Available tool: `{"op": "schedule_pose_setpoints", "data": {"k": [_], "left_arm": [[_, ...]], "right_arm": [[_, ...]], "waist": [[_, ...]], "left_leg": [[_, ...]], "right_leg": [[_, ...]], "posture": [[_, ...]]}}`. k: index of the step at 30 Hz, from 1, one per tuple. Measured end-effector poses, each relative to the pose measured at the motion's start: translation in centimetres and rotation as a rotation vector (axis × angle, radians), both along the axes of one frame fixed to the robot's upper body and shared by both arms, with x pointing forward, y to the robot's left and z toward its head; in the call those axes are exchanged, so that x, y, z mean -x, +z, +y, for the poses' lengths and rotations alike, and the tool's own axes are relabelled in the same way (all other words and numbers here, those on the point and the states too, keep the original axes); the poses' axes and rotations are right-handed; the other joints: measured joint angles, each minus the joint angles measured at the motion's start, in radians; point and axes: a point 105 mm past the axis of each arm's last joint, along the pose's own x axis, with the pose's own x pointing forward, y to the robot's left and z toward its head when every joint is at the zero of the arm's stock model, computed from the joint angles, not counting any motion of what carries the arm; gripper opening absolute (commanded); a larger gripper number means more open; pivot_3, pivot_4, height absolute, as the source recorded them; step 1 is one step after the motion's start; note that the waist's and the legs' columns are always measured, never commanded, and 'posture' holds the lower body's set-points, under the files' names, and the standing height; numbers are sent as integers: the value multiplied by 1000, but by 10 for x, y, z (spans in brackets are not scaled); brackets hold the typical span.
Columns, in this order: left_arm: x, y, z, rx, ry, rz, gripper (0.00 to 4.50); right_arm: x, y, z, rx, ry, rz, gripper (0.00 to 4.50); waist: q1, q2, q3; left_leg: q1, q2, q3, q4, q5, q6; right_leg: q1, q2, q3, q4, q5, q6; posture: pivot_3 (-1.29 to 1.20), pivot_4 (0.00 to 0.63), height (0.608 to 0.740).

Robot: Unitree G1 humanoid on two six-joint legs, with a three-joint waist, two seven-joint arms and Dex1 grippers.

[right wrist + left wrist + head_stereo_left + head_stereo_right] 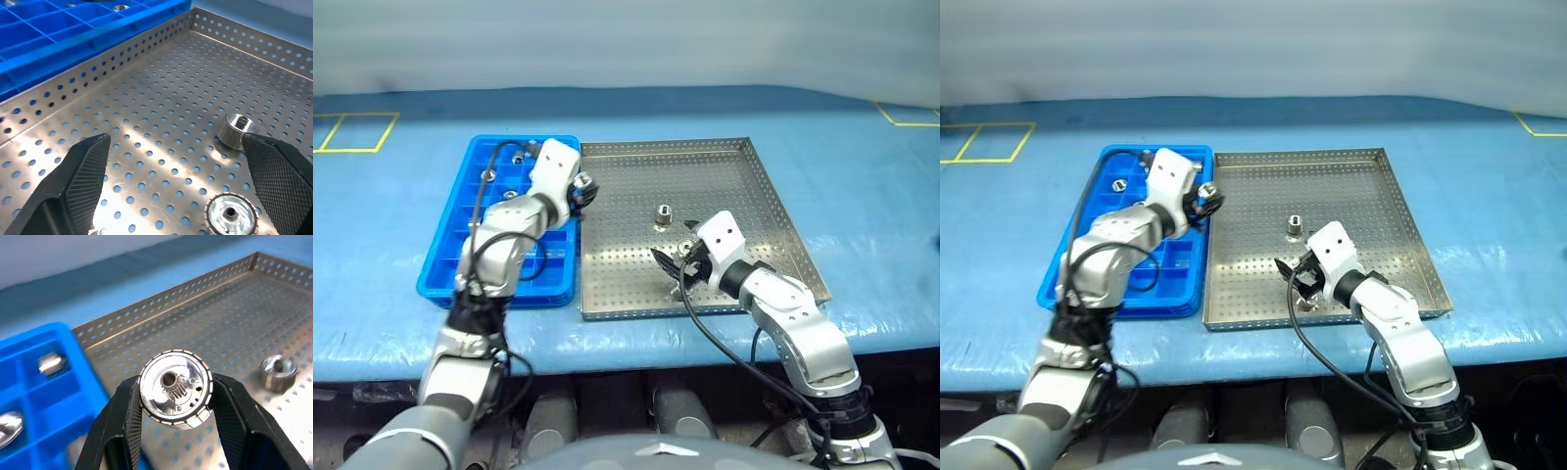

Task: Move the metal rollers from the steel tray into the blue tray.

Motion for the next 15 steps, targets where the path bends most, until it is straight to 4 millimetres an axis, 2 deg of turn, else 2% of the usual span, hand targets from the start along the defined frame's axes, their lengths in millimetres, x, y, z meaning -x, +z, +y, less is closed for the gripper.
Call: {"op": "schedule_pose_setpoints", "data": {"k": [4, 7, 11, 15], "left_arm": [[28, 23, 40, -49, 101, -41, 1808], [49, 37, 49, -73, 122, -62, 1808], [65, 25, 59, -99, 157, 10, 1808], [78, 0, 78, -121, 254, 119, 1808]], "right_arm": [[8, 6, 14, -82, 113, 5, 4500], [12, 11, 23, -124, 190, 6, 4500], [16, 13, 33, -141, 267, 11, 4500], [11, 10, 35, -137, 272, 22, 4500]], "waist": [[17, -1, 0], [38, -1, 0], [56, -1, 0], [58, -1, 0]], "left_leg": [[0, 0, 0, 1, 0, 0], [0, 0, 0, 1, 0, 0], [1, 0, 0, 1, 0, 0], [1, 0, 0, 1, 0, 0]], "right_leg": [[1, -1, 0, -1, -2, -3], [1, -1, -1, -1, -2, -3], [2, -1, -2, -1, -2, -4], [2, -1, -2, -1, -2, -4]], "posture": [[116, 150, 740], [147, 150, 740], [158, 150, 740], [159, 150, 740]]}}
